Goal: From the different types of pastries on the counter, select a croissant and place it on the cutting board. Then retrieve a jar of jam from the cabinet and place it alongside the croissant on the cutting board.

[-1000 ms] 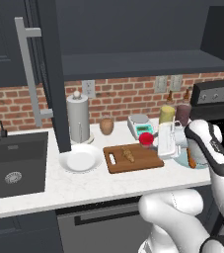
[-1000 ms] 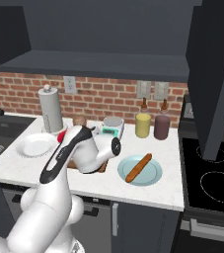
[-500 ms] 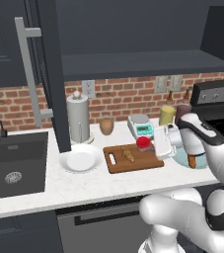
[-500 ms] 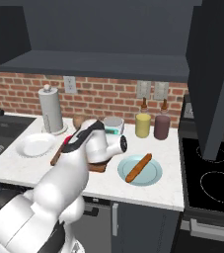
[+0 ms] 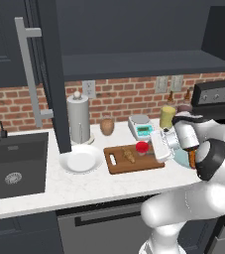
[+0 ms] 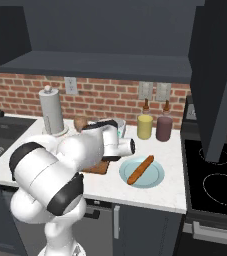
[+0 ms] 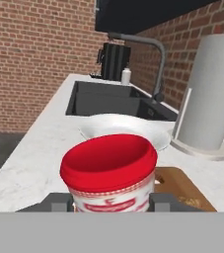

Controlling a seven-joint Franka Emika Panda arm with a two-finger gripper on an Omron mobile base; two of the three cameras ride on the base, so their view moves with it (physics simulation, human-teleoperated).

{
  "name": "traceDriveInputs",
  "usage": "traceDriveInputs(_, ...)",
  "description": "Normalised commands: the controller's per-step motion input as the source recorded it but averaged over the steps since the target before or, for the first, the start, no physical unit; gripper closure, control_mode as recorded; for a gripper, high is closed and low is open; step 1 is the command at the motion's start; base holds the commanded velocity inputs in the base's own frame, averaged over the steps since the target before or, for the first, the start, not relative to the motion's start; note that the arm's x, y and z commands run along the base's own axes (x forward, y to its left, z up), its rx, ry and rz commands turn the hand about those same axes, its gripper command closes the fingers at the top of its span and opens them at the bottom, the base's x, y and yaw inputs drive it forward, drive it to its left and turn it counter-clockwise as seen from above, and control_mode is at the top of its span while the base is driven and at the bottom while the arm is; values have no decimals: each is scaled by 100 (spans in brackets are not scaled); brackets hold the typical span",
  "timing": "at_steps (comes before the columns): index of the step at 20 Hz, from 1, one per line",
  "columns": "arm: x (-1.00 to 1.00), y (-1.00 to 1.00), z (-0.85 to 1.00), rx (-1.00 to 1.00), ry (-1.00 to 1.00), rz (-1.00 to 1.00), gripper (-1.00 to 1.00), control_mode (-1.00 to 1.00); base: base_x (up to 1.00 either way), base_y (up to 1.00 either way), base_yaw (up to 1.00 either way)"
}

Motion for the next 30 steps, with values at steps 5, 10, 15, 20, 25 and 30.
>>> traceDriveInputs(5,40,-4,-31,0,0,0,100,-100,0,0,0)
traceDriveInputs(10,39,0,-36,0,0,0,100,-100,0,0,0)
traceDriveInputs(15,29,-4,-26,0,0,0,100,-100,0,0,0)
traceDriveInputs(20,17,-4,-25,0,0,0,100,-100,0,0,0)
traceDriveInputs(25,8,1,-30,0,2,0,-100,-100,0,0,0)
traceDriveInputs(30,-19,-4,1,0,-1,0,-100,-100,0,0,0)
